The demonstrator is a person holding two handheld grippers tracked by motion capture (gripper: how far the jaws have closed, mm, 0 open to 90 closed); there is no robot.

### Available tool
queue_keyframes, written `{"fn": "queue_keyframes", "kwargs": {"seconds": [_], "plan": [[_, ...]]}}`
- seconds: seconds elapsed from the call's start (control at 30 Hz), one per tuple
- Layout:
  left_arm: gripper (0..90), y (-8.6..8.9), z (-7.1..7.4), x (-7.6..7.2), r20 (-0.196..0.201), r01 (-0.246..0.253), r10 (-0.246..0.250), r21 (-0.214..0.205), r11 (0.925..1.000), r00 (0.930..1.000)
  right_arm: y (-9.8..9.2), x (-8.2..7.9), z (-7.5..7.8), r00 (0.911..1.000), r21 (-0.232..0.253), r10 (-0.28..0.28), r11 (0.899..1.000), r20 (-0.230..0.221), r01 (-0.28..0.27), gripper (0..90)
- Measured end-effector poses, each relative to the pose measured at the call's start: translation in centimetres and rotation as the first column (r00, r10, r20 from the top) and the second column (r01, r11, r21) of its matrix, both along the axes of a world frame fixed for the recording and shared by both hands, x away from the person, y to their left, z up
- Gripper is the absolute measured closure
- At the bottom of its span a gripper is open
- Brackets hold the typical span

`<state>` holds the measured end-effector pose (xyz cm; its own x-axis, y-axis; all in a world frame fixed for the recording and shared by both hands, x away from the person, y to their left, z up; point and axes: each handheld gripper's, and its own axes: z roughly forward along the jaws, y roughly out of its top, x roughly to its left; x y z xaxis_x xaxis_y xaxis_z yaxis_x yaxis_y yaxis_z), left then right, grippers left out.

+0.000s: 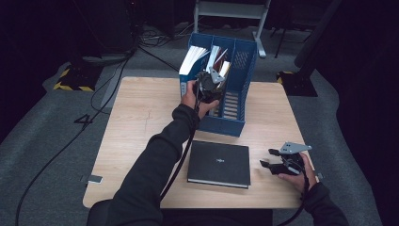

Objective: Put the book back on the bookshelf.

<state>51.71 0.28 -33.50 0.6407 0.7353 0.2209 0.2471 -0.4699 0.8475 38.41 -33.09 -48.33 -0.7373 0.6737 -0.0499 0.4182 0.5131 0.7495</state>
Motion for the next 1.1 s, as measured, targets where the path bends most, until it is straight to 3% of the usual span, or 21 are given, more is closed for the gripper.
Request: {"fn": "queue_keyframes", "kwargs": {"seconds": [0.8, 1.1], "plan": [[58.6, 2.3, -1.9, -2.8, -0.028, 0.112, -0.112, 0.024, 0.9934, 0.9933, 0.2, 0.0, -0.1, 0.9999, -0.010, 0.011, 1.000, -0.008, -0.011, 34.1], [56.0, 3.5, -3.1, -4.0, -0.037, 0.141, -0.139, 0.060, 0.9881, 0.9895, 0.4, -0.1, -0.1, 0.9997, -0.015, 0.019, 1.000, -0.013, -0.019, 34.1]]}}
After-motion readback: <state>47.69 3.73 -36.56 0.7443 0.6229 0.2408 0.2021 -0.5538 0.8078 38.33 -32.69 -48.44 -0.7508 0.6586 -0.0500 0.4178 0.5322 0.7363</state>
